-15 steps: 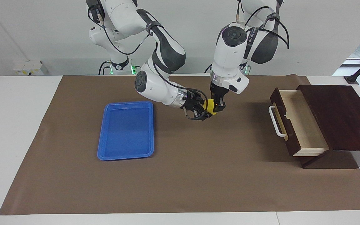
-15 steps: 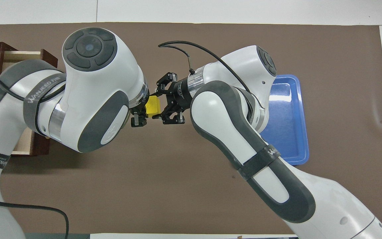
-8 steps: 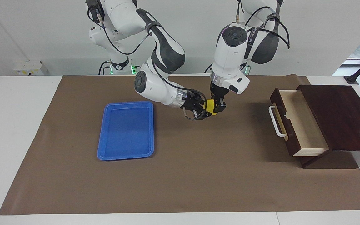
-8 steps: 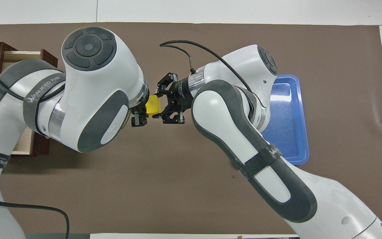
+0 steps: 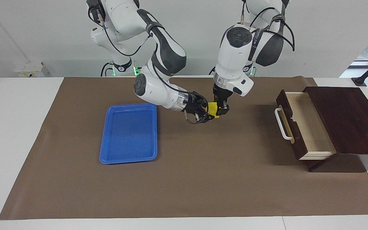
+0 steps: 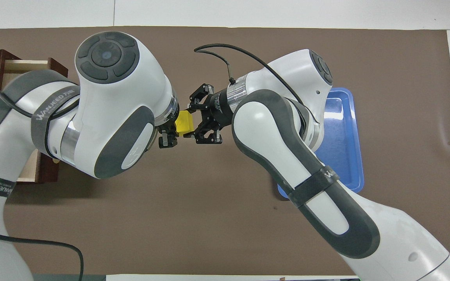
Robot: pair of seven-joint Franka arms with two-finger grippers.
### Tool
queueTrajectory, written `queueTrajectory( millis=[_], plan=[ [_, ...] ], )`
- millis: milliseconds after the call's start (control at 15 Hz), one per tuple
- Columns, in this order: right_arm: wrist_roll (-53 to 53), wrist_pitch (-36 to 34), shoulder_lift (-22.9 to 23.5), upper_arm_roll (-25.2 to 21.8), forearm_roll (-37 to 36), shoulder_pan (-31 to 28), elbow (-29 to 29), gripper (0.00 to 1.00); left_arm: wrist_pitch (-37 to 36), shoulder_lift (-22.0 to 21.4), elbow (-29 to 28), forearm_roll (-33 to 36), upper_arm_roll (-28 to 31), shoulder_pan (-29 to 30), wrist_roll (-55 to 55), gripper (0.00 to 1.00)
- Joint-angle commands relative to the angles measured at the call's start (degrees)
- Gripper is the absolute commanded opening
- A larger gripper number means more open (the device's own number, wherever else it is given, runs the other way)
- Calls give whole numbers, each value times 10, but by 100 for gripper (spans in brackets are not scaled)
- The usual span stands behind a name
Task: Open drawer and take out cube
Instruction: 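Carry the cube with the right gripper while the left gripper withdraws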
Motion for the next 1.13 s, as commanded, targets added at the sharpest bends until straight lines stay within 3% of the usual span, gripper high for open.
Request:
queueTrajectory(
  millis=[0, 66, 133, 532, 798, 1064],
  plan=[
    [19, -19, 10, -3, -4, -30, 24, 0, -26, -11, -3, 5, 5, -9, 16, 43],
    [19, -20, 10, -3, -4, -33, 26, 0, -28, -11, 3, 5, 5, -8, 16, 86],
    [19, -23, 10, -3, -4, -34, 26, 0, -32, -11, 6, 4, 5, -7, 16, 100],
    [18, -38, 11, -4, -6, -48, 26, 0, -43, -11, 16, 6, 9, -3, 18, 100],
    [2, -67, 11, -4, 0, -113, 26, 0, -35, -14, 5, 24, 9, -4, 46, 100],
    [-62, -120, 10, -4, -4, -192, 14, 0, -19, -34, -50, 60, 11, 0, 98, 100]
  ],
)
